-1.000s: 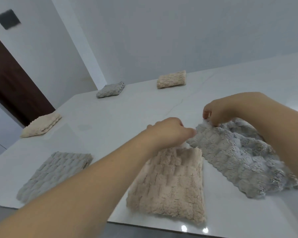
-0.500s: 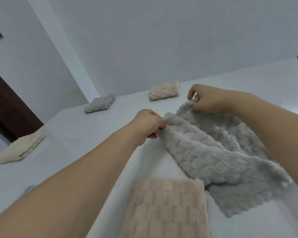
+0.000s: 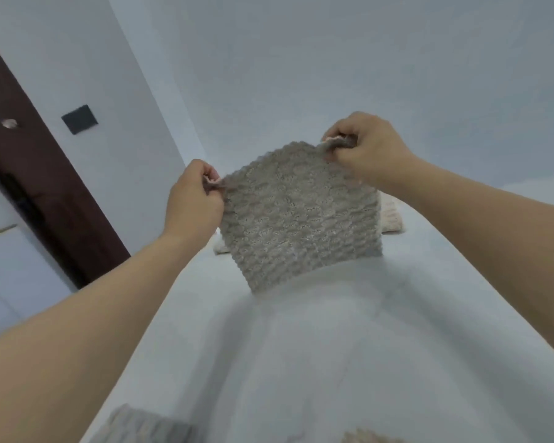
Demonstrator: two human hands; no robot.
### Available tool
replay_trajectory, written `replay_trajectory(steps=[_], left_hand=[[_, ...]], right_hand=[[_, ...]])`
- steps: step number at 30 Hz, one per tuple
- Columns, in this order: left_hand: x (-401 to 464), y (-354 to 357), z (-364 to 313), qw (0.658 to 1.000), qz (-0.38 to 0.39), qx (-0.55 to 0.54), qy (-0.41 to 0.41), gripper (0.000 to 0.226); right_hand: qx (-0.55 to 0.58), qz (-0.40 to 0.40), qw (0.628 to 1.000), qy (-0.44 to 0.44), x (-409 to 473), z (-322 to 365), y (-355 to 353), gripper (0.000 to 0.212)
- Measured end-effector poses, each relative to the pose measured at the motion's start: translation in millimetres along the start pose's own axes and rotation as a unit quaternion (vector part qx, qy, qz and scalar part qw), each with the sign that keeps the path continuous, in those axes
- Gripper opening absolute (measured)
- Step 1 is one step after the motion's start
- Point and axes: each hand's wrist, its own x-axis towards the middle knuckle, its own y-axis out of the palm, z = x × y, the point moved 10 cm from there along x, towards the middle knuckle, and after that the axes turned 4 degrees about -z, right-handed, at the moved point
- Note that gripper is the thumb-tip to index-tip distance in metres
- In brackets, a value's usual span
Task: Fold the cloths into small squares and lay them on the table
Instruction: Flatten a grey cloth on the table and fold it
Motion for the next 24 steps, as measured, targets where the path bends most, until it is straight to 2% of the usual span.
replay_trajectory(steps=[2, 4, 7, 8, 11, 13, 14, 17, 18, 21, 24], left_hand=[[-19, -7, 16, 1.0, 0.022, 0.013, 0.007, 0.023], [-51, -1, 32, 0.995, 0.084, 0.043, 0.024, 0.03], [-119, 29, 45, 0.961, 0.248, 0.096, 0.075, 0.037], [-143, 39, 49, 0.941, 0.312, 0.108, 0.073, 0.036], [-210, 55, 59, 0.865, 0.482, 0.13, 0.049, 0.029], [-231, 54, 62, 0.829, 0.536, 0.15, 0.045, 0.021], [-235, 51, 61, 0.817, 0.553, 0.16, 0.038, 0.017], [-230, 45, 53, 0.8, 0.578, 0.161, 0.01, 0.013], [-222, 45, 51, 0.81, 0.566, 0.155, -0.006, 0.014], [-188, 50, 52, 0.871, 0.474, 0.118, -0.05, 0.019], [-166, 73, 56, 0.912, 0.396, 0.087, -0.057, 0.026]], right_hand=[[0.059, 0.051, 0.996, 0.048, -18, -3, 14, 0.011], [0.085, 0.116, 0.984, 0.11, -47, -12, 28, 0.016], [-0.013, 0.258, 0.952, 0.162, -104, -31, 51, 0.019], [-0.057, 0.33, 0.926, 0.173, -128, -36, 61, 0.018], [-0.13, 0.526, 0.809, 0.228, -200, -47, 79, 0.009], [-0.146, 0.582, 0.755, 0.264, -225, -46, 77, 0.017], [-0.128, 0.584, 0.748, 0.287, -228, -46, 75, 0.023], [-0.108, 0.541, 0.775, 0.308, -210, -44, 72, 0.027], [-0.126, 0.518, 0.793, 0.293, -200, -42, 71, 0.028], [-0.188, 0.425, 0.856, 0.228, -167, -41, 82, 0.034], [-0.215, 0.367, 0.885, 0.188, -151, -48, 108, 0.043]])
